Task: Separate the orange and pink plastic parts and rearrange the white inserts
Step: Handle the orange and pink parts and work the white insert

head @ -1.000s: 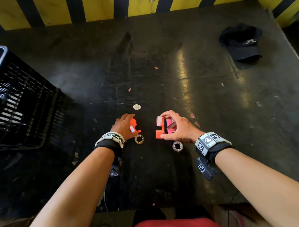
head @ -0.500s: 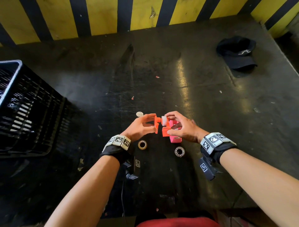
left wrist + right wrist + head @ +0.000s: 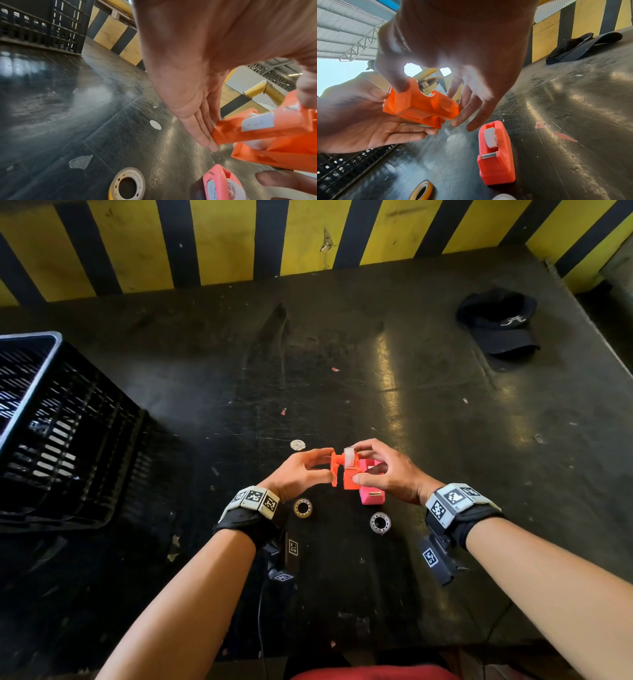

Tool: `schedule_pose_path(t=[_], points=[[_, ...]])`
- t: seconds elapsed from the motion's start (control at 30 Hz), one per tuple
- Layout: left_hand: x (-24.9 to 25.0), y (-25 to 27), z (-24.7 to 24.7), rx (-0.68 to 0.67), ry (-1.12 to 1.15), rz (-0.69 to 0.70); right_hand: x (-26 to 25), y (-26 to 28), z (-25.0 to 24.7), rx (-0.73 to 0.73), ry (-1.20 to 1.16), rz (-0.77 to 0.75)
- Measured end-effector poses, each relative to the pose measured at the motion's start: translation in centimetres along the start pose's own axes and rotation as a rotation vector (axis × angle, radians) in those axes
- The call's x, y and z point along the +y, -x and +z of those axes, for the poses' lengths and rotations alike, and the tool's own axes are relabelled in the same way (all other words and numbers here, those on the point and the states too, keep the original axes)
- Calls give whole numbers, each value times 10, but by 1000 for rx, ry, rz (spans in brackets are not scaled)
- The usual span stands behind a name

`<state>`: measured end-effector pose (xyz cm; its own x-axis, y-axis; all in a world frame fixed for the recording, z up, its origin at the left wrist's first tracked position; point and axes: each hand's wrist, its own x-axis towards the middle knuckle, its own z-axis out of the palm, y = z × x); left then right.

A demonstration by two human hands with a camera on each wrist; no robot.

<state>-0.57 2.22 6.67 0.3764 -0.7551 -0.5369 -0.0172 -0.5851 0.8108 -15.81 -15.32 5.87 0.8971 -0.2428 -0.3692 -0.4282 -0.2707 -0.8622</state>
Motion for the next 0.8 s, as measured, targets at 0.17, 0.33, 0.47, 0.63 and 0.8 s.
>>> schedule_pose_path(t=[0.17,0.33,0.47,0.63,0.8], points=[[-2,7,1,-12,23,-1,2,-1,-3,-25,-23,-4],[-6,9,6,-16,54,6,2,-3,1,-43,-56,-3],[-9,10,8,-30,78,-11,7,-4,2,-45,-69,-2],[-8,11,12,-35,88,-32,10,-1,2,-40,-89,2],[-5,10,16,-61,64,6,14,6,2,-47,-112,-7]])
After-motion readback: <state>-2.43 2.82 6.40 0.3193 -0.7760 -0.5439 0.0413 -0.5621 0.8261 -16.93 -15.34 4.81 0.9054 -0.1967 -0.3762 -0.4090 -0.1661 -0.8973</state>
